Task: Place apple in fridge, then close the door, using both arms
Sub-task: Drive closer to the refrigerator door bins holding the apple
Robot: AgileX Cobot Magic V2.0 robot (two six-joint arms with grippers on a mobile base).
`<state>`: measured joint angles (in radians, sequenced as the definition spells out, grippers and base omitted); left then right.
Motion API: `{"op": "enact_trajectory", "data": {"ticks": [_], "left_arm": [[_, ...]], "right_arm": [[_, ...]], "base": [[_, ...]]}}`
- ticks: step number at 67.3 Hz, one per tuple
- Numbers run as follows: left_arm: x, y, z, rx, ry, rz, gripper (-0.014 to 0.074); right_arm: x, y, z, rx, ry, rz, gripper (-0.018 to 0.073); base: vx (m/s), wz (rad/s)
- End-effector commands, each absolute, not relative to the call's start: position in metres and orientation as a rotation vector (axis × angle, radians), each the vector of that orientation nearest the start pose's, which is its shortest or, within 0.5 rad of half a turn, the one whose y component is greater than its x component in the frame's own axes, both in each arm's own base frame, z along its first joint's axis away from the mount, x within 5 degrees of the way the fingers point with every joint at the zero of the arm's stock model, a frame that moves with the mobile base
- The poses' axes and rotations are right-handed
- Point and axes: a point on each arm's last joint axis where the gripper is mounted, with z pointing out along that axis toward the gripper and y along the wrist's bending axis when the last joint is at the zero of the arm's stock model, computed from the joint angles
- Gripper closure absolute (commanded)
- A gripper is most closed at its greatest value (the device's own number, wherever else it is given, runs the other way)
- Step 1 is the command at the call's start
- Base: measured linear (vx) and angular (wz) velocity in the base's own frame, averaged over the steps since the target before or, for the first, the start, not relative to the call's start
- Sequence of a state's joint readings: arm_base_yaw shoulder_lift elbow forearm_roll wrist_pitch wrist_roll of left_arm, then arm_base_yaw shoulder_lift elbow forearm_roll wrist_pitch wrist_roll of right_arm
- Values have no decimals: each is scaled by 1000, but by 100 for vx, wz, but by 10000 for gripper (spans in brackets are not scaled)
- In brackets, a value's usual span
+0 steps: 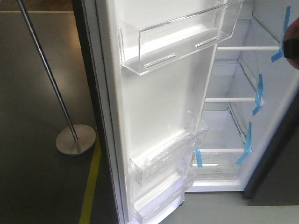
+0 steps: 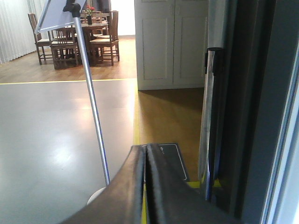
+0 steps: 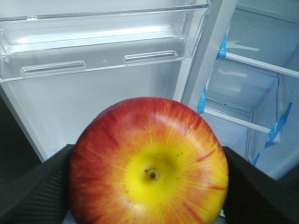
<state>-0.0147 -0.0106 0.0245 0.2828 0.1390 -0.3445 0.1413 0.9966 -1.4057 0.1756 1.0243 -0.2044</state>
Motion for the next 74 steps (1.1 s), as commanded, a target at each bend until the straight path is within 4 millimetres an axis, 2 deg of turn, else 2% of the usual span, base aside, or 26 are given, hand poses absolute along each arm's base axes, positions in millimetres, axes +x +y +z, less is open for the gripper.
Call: {"op": "enact_trajectory", "data": {"ticks": [1,74], "left_arm": [[55,1,207,-52,1530,-55,603],[55,1,207,-52,1530,-55,603]], "right_arm": [[161,36,489,-334,1951,167,410],[161,36,489,-334,1951,167,410]], "base": [[4,-3],[3,-2]]}}
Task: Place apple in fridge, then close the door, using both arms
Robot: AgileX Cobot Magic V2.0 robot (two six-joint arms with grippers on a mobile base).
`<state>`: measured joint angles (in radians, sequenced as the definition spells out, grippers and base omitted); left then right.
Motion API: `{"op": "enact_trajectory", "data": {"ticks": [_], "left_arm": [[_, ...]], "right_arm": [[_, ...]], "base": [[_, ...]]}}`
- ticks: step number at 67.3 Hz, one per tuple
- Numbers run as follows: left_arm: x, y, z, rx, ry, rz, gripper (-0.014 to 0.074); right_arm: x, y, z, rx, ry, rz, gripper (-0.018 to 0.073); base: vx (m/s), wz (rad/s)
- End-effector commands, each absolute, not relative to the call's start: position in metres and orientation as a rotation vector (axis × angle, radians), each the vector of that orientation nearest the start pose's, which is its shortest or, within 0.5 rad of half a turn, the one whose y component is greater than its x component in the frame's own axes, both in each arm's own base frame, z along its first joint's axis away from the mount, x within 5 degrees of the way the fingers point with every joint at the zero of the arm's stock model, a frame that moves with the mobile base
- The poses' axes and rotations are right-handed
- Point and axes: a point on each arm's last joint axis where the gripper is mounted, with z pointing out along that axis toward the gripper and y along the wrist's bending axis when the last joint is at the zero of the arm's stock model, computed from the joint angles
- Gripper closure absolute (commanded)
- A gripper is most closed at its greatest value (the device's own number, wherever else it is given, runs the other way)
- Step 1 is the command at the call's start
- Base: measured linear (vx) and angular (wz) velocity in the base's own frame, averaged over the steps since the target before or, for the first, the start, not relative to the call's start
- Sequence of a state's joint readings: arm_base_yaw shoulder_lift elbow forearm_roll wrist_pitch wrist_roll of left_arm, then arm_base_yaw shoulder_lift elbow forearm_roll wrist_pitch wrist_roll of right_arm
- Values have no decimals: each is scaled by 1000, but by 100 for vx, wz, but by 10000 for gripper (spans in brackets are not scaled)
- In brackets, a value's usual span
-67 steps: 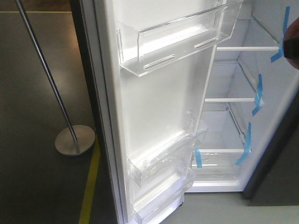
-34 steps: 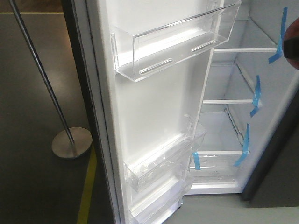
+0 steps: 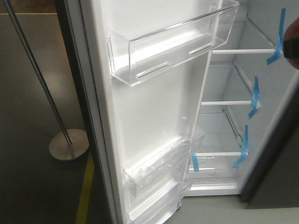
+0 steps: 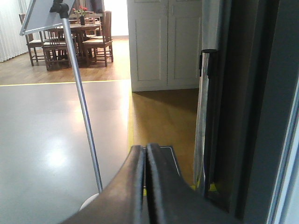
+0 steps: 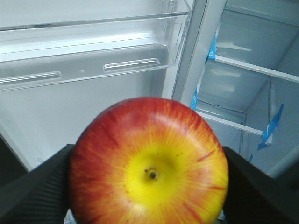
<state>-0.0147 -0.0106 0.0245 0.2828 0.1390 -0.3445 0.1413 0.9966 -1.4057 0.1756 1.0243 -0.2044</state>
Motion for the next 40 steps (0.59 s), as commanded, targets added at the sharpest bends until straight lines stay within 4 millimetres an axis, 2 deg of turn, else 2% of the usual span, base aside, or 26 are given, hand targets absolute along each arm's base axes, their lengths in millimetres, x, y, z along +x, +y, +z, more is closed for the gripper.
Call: {"op": "enact_trajectory", "data": {"ticks": [1,40], "left_arm": [[55,1,207,-52,1530,-55,603],[55,1,207,-52,1530,-55,603]], "right_arm": [[161,36,489,-334,1951,167,410],[161,36,489,-334,1951,167,410]], "base": [[2,-1],[1,-1]]}}
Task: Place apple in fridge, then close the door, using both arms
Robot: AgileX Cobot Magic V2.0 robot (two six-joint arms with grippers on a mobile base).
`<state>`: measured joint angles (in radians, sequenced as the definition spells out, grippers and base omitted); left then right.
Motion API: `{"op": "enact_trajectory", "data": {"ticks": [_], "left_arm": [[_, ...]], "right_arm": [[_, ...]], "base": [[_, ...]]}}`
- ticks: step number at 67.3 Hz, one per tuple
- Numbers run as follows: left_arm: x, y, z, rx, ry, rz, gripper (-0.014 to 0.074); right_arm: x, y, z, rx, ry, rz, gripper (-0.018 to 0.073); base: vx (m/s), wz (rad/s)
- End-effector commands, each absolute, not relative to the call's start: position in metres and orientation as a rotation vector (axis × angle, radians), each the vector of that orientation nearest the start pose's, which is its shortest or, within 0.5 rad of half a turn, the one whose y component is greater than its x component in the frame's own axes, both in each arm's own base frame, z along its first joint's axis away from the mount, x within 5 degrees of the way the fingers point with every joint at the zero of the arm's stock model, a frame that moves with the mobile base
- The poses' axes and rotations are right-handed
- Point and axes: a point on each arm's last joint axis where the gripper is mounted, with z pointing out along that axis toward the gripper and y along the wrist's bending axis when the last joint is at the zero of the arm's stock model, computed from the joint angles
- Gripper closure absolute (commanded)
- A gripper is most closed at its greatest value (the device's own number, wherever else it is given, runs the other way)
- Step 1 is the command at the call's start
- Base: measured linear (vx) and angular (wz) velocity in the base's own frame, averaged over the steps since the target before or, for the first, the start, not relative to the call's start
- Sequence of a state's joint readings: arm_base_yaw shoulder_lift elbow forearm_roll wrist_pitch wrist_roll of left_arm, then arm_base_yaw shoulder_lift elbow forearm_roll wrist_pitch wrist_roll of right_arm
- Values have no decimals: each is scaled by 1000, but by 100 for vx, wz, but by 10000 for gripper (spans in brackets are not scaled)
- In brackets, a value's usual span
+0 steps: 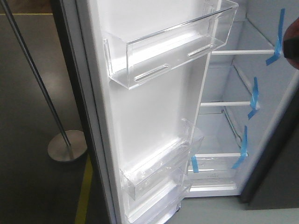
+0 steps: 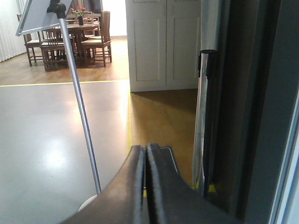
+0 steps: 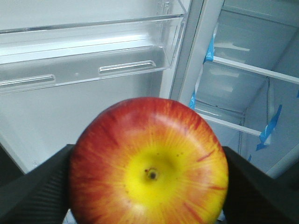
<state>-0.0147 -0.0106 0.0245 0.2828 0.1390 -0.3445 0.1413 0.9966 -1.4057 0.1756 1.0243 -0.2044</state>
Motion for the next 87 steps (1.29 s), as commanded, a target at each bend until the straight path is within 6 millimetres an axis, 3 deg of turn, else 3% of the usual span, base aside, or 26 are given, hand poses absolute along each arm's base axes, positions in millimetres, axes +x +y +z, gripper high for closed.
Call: {"op": "enact_trajectory", "data": {"ticks": [1,87], "left_arm": [[55,1,207,-52,1530,-55,603],[55,1,207,-52,1530,-55,603]], "right_arm": [[161,36,489,-334,1951,167,410],[161,36,489,-334,1951,167,410]], "base": [[1,0],[0,0]]}}
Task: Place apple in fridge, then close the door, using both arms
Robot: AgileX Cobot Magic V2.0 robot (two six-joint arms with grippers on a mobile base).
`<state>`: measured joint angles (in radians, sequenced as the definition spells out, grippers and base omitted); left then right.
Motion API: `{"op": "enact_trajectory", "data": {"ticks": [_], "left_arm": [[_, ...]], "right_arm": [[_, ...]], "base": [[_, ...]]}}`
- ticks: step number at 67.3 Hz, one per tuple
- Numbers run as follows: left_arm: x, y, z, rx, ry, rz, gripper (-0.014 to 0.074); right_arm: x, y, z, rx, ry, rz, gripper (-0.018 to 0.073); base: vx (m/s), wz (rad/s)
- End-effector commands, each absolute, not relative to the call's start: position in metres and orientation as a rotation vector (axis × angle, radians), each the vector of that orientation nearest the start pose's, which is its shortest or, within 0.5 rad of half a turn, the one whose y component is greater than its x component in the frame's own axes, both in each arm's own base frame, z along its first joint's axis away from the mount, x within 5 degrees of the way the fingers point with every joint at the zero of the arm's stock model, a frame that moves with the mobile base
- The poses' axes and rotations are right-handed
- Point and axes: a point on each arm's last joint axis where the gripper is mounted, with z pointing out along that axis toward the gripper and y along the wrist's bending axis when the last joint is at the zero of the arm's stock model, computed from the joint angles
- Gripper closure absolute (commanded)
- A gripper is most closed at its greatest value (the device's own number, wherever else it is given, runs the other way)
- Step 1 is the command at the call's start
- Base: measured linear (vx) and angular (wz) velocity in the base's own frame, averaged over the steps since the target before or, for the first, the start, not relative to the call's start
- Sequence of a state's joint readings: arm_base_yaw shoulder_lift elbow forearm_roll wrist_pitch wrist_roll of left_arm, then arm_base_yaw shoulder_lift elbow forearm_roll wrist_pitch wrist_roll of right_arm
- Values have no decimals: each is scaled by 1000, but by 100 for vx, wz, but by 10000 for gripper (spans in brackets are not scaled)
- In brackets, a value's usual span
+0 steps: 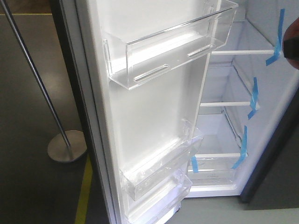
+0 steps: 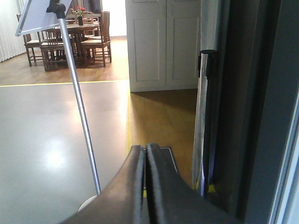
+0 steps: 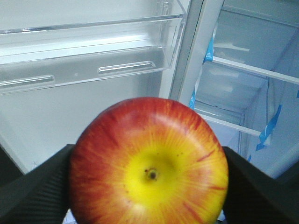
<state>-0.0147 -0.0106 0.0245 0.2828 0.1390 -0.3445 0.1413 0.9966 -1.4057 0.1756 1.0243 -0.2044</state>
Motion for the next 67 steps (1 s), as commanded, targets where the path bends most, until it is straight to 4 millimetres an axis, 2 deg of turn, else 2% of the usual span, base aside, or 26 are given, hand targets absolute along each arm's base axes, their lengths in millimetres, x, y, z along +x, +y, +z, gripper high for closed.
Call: {"op": "enact_trajectory", "data": {"ticks": [1,67], "left_arm": [[55,1,207,-52,1530,-55,603],[55,1,207,-52,1530,-55,603]], "right_arm": [[161,36,489,-334,1951,167,410],[161,36,489,-334,1951,167,410]], "base": [[0,0],[0,0]]}}
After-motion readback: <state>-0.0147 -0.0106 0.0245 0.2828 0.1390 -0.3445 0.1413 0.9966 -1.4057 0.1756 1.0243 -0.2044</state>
